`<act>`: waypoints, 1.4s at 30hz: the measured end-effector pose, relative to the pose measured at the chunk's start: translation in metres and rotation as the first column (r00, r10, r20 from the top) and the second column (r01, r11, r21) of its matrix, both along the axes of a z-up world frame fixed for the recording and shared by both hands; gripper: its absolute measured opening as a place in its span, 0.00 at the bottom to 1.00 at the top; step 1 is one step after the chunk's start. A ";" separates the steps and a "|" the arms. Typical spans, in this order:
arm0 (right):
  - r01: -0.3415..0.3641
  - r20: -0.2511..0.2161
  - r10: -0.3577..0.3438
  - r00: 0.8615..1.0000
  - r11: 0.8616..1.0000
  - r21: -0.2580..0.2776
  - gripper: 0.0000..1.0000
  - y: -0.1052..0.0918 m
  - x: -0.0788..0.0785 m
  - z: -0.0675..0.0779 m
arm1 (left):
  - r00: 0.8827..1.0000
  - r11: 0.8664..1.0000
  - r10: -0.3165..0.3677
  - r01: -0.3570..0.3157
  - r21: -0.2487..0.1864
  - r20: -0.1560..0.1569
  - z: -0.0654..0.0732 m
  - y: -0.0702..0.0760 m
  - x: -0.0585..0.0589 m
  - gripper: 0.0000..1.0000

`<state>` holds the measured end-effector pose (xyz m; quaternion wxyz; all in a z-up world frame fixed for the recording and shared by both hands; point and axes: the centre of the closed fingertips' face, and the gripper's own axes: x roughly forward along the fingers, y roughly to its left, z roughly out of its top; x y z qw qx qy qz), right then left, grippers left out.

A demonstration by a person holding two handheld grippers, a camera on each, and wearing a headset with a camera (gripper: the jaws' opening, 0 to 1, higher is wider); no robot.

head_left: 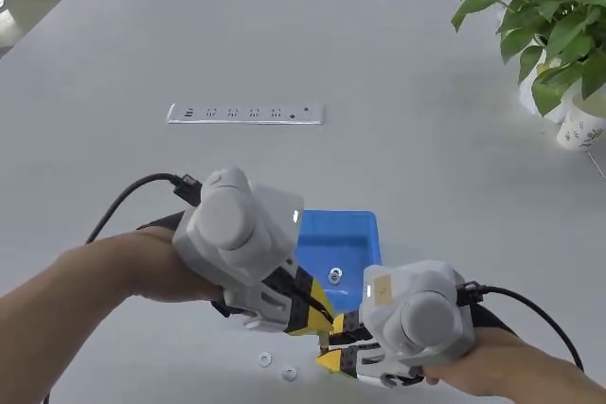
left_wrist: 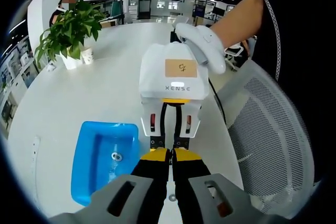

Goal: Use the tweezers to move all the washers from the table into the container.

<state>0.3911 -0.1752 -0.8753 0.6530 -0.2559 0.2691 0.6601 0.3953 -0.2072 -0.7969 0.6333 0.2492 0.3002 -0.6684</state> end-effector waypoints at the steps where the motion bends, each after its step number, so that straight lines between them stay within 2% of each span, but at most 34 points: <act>1: 0.000 0.000 0.000 1.000 1.000 0.000 0.12 0.000 0.000 0.000 | 1.000 1.000 0.000 0.000 0.000 0.000 0.000 0.000 0.000 0.05; 29: 0.017 -0.002 -0.017 1.000 1.000 0.001 0.10 -0.001 0.000 0.001 | 1.000 1.000 -0.001 0.001 -0.003 -0.005 0.001 0.000 0.000 0.05; 42: 0.017 0.015 -0.018 1.000 1.000 0.011 0.10 0.000 0.002 0.014 | 1.000 1.000 0.004 -0.004 -0.015 -0.001 0.015 0.000 0.002 0.05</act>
